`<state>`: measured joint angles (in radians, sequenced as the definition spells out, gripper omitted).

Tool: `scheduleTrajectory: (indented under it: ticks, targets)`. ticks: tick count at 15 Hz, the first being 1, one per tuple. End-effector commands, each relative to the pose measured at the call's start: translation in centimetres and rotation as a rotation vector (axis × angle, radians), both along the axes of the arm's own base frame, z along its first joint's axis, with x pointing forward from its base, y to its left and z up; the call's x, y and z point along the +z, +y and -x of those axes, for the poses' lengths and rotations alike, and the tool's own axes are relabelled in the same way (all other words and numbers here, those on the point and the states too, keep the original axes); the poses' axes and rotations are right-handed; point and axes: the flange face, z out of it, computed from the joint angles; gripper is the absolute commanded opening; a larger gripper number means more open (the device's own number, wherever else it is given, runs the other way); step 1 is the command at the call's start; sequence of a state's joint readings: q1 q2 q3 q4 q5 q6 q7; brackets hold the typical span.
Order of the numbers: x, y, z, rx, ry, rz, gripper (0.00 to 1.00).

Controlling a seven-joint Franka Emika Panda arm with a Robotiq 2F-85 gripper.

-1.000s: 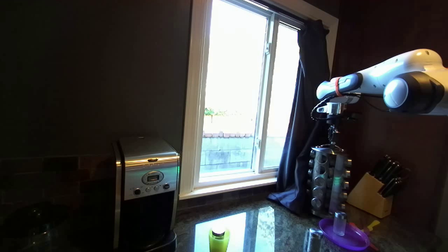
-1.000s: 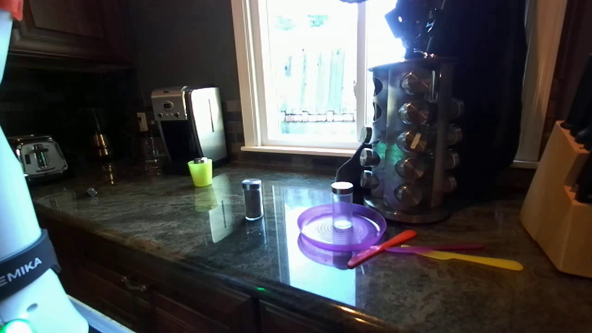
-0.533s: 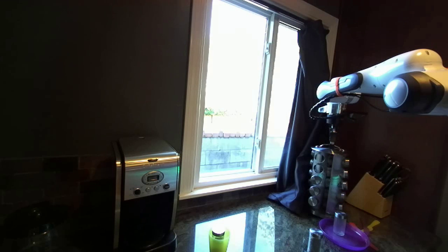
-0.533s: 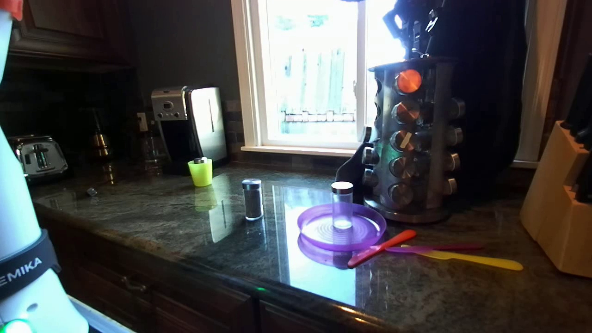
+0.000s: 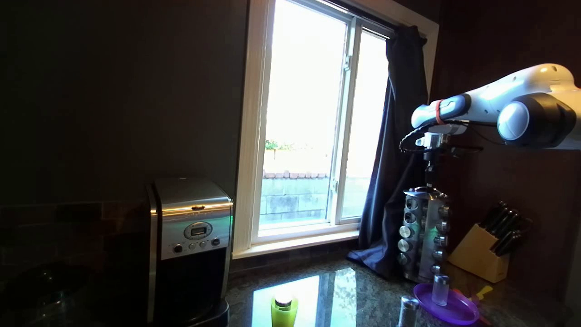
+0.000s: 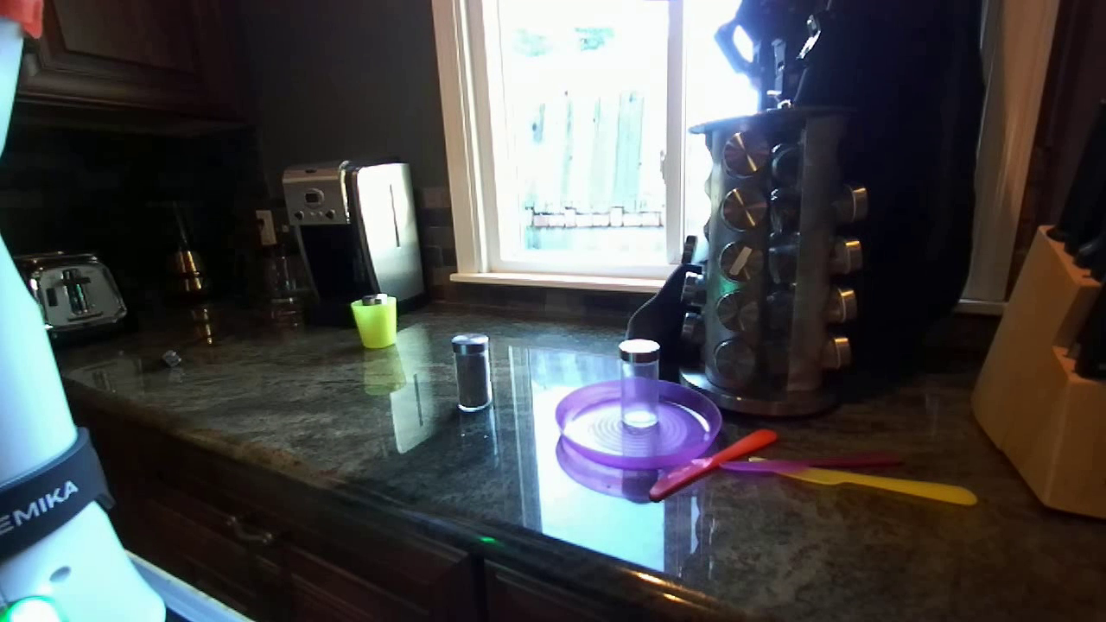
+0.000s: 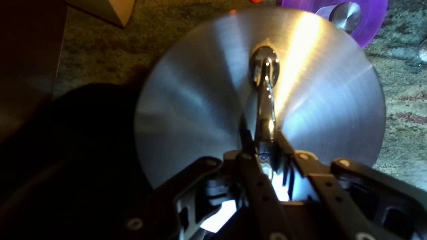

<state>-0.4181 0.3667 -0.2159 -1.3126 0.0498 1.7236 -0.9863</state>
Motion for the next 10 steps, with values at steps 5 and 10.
scheduleTrajectory:
  ticks: [5, 10]
  targets:
    - [1.1, 0.7, 0.1, -0.056, -0.061, -0.022, 0.66]
    - [4.1, 1.8, 1.2, -0.112, -0.116, -0.011, 1.00]
